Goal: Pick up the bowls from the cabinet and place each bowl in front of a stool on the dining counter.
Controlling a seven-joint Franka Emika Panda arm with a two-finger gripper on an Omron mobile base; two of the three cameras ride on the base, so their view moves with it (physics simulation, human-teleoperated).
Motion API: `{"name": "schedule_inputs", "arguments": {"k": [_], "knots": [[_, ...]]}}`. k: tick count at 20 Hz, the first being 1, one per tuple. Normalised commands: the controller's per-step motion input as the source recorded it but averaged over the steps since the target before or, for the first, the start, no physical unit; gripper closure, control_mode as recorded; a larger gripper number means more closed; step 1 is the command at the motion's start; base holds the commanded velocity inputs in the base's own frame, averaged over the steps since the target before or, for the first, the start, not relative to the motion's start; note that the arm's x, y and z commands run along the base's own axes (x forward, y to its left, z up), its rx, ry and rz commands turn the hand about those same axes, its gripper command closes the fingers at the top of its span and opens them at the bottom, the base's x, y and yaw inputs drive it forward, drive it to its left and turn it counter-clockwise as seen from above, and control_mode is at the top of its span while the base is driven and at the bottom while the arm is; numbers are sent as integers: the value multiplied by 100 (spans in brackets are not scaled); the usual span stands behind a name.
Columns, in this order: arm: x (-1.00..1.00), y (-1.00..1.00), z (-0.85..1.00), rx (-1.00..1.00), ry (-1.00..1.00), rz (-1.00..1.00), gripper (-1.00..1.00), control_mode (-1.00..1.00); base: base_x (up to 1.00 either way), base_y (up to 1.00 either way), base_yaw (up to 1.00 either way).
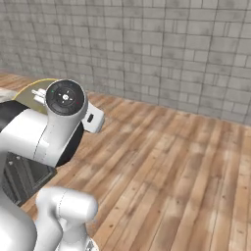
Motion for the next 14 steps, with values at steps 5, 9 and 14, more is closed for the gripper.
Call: {"name": "schedule_inputs", "arguments": {"k": [5,9,14], "knots": [[0,0,0,0,0,0,100,100,100,-5,61],[0,0,0,0,0,0,100,100,100,-43,51],[0,0,0,0,0,0,100,100,100,-88,38]]}}
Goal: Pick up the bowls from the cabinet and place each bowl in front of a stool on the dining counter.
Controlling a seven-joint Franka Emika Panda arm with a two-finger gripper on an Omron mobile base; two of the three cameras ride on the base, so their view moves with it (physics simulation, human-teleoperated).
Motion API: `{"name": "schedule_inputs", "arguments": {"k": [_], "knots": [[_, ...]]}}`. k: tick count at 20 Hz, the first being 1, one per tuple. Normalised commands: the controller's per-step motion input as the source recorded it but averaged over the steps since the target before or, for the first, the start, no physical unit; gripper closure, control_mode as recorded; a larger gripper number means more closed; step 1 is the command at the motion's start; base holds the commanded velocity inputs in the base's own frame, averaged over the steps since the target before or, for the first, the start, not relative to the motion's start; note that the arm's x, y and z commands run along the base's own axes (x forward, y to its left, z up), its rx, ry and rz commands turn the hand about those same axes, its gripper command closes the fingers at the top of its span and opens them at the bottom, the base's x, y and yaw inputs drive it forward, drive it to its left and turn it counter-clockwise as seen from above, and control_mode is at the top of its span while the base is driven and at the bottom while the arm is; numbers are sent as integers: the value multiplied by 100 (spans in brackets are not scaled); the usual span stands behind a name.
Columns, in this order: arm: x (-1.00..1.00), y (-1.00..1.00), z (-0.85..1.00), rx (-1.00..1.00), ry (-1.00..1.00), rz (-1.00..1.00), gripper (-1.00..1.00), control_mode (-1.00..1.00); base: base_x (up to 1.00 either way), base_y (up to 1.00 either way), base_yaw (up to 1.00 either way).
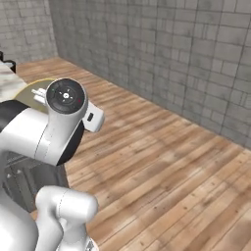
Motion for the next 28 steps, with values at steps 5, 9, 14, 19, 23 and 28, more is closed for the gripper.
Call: {"name": "schedule_inputs", "arguments": {"k": [5,9,14,19,23,28], "knots": [[0,0,0,0,0,0,100,100,100,-99,32],[0,0,0,0,0,0,100,100,100,-70,31],[0,0,0,0,0,0,100,100,100,-43,41],[0,0,0,0,0,0,100,100,100,-37,48],[0,0,0,0,0,0,100,100,100,-26,52],[0,0,0,0,0,0,100,100,100,-52,46]]}}
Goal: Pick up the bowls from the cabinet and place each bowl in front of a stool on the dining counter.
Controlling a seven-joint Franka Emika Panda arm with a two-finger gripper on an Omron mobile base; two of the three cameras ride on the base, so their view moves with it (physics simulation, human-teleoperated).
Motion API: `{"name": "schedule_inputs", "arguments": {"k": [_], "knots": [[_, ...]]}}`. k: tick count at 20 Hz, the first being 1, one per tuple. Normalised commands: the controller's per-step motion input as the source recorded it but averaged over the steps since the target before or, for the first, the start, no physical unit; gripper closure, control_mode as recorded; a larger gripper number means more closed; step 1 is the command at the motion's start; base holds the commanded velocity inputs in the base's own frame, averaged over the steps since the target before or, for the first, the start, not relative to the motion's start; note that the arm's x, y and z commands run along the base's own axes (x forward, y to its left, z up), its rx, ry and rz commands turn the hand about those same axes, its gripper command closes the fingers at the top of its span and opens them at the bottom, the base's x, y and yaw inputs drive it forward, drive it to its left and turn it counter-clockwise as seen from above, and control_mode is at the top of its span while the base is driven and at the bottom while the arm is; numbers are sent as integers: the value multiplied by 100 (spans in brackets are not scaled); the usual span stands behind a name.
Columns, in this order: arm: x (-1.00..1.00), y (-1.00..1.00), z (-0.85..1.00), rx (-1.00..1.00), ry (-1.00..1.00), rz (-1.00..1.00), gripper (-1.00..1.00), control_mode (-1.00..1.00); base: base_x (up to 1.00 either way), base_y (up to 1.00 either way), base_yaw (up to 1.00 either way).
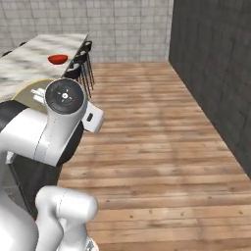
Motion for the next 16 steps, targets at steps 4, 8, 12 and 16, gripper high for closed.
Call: {"name": "schedule_inputs", "arguments": {"k": [4,8,12,16], "knots": [[0,0,0,0,0,0,100,100,100,-73,39],[0,0,0,0,0,0,100,100,100,-70,33],[0,0,0,0,0,0,100,100,100,-73,33],[0,0,0,0,0,0,100,100,100,-70,33]]}}
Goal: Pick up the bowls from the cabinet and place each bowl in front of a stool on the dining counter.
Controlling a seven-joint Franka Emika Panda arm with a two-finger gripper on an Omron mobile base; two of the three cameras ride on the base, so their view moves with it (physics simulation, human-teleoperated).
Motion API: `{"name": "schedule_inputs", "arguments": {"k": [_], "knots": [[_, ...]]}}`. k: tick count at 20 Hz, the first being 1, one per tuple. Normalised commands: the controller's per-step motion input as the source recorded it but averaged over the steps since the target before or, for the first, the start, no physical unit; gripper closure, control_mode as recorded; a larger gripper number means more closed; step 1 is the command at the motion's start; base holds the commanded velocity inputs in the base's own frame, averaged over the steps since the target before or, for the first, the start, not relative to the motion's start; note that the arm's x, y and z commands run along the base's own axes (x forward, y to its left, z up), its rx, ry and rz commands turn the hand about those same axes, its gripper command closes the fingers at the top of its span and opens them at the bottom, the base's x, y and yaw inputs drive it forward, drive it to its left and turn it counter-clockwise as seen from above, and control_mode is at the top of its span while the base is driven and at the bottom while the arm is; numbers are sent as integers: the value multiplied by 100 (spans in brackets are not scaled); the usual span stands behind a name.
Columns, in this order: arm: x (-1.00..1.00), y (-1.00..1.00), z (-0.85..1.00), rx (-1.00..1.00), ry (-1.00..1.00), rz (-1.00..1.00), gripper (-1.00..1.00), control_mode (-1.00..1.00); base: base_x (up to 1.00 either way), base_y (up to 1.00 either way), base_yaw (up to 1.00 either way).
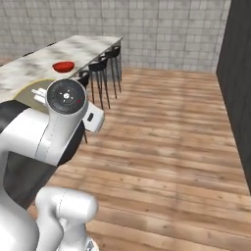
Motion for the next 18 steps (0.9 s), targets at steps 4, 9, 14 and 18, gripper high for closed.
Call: {"name": "schedule_inputs", "arguments": {"k": [4,9,14,18], "knots": [[0,0,0,0,0,0,100,100,100,-70,35],[0,0,0,0,0,0,100,100,100,-70,36],[0,0,0,0,0,0,100,100,100,-69,36],[0,0,0,0,0,0,100,100,100,-68,35]]}}
